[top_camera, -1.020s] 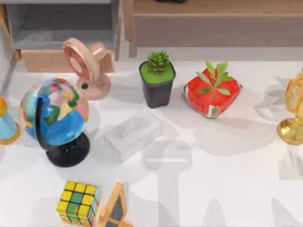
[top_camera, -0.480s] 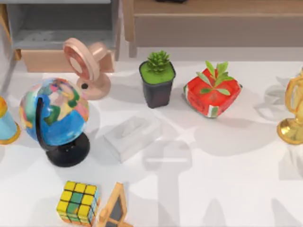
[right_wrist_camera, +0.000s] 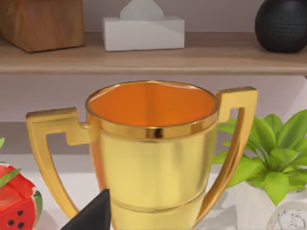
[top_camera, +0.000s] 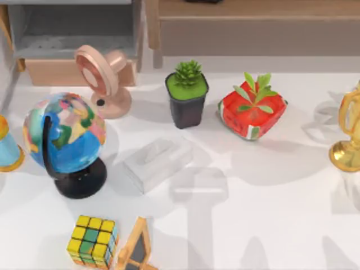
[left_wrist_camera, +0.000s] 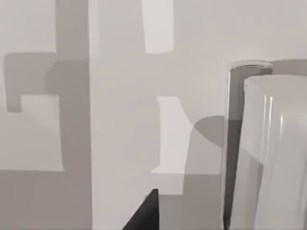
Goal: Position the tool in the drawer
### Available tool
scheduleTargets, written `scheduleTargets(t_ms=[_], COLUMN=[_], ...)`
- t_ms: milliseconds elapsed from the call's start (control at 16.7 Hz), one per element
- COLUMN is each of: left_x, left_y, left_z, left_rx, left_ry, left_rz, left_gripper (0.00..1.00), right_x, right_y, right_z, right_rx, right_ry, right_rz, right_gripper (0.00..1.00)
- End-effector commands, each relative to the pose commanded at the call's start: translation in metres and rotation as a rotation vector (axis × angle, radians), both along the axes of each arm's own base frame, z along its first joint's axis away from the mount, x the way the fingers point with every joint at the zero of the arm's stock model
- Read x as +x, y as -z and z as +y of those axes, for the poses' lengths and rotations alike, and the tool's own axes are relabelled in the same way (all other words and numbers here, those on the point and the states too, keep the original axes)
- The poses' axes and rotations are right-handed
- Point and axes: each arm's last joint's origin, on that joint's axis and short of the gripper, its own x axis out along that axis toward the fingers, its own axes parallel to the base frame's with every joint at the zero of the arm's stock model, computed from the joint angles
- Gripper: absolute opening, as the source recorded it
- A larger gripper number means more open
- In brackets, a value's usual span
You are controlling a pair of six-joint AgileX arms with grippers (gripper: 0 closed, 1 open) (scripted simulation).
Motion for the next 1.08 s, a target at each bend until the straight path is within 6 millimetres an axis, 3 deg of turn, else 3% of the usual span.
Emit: scheduleTargets(t_ms=[660,840,1080], left_x=[0.000,0.000,-0.007], left_y=[-0.003,-0.021,-0.057], left_z=[-0.001,0.002,0.014], left_rx=[0.002,0.025,0.130], left_ry=[0.008,0.067,0.218], left_rz=[-0.014,-0.128,-0.410], left_gripper=[1.00,1.00,1.00], right_x=[0.000,0.000,0.000], right_y=[0.000,0.000,0.000], right_z=[0.000,0.000,0.000], right_rx=[0.000,0.000,0.000], right_ry=[0.000,0.000,0.000], right_rz=[0.000,0.000,0.000], right_gripper=[1.00,1.00,1.00])
